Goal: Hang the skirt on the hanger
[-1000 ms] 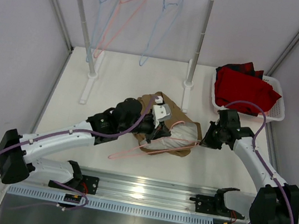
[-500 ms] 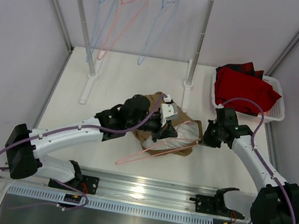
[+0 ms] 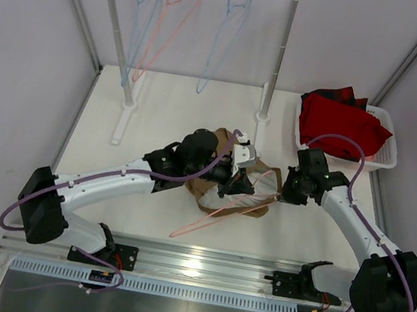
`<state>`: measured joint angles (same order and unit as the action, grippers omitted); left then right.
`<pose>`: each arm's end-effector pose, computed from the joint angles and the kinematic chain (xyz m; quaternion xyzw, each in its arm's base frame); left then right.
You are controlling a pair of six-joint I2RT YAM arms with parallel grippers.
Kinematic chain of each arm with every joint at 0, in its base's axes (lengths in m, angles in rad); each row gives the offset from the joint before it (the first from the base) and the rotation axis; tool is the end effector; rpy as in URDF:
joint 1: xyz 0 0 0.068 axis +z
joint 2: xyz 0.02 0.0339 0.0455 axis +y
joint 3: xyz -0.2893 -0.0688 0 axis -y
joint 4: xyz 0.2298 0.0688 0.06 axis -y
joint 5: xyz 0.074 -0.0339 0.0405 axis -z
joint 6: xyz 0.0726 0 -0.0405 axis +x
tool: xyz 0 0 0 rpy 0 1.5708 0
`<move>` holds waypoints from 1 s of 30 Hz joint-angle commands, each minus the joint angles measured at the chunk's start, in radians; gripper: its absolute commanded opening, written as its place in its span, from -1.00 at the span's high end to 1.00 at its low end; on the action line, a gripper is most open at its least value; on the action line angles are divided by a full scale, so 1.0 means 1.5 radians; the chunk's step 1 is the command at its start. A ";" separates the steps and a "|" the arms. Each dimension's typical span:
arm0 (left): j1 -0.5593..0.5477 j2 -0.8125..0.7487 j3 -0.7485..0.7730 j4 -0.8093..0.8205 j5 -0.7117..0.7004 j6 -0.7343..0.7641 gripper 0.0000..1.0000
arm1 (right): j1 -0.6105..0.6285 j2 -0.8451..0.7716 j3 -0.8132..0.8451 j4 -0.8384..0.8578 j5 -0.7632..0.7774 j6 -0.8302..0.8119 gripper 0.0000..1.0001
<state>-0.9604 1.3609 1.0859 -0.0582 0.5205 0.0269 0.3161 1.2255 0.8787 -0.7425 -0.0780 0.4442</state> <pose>0.1576 -0.2883 0.3470 0.5044 0.6224 -0.4394 0.4062 0.2134 0.0757 0.2343 0.0528 0.9690 0.1236 0.2072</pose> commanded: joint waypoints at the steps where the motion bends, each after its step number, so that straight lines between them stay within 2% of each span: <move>1: 0.023 0.030 0.028 0.059 0.039 -0.003 1.00 | 0.010 -0.002 0.033 0.002 0.009 0.007 1.00; 6: 0.051 0.058 0.028 0.090 0.054 -0.013 1.00 | 0.014 -0.005 0.033 -0.003 0.010 0.006 1.00; 19: 0.055 0.150 0.040 0.188 0.056 -0.071 1.00 | 0.075 -0.012 0.051 -0.024 0.034 0.029 1.00; 22: 0.059 0.177 0.056 0.184 0.027 -0.076 1.00 | 0.097 -0.020 0.048 -0.024 0.044 0.041 1.00; 30: 0.073 0.282 0.105 0.154 0.041 -0.111 1.00 | 0.115 -0.018 -0.002 0.007 0.074 0.058 1.00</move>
<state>-0.8413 1.7260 1.2346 0.2043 0.5755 -0.1181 0.4736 1.2263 0.8890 -0.8242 0.0460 0.4953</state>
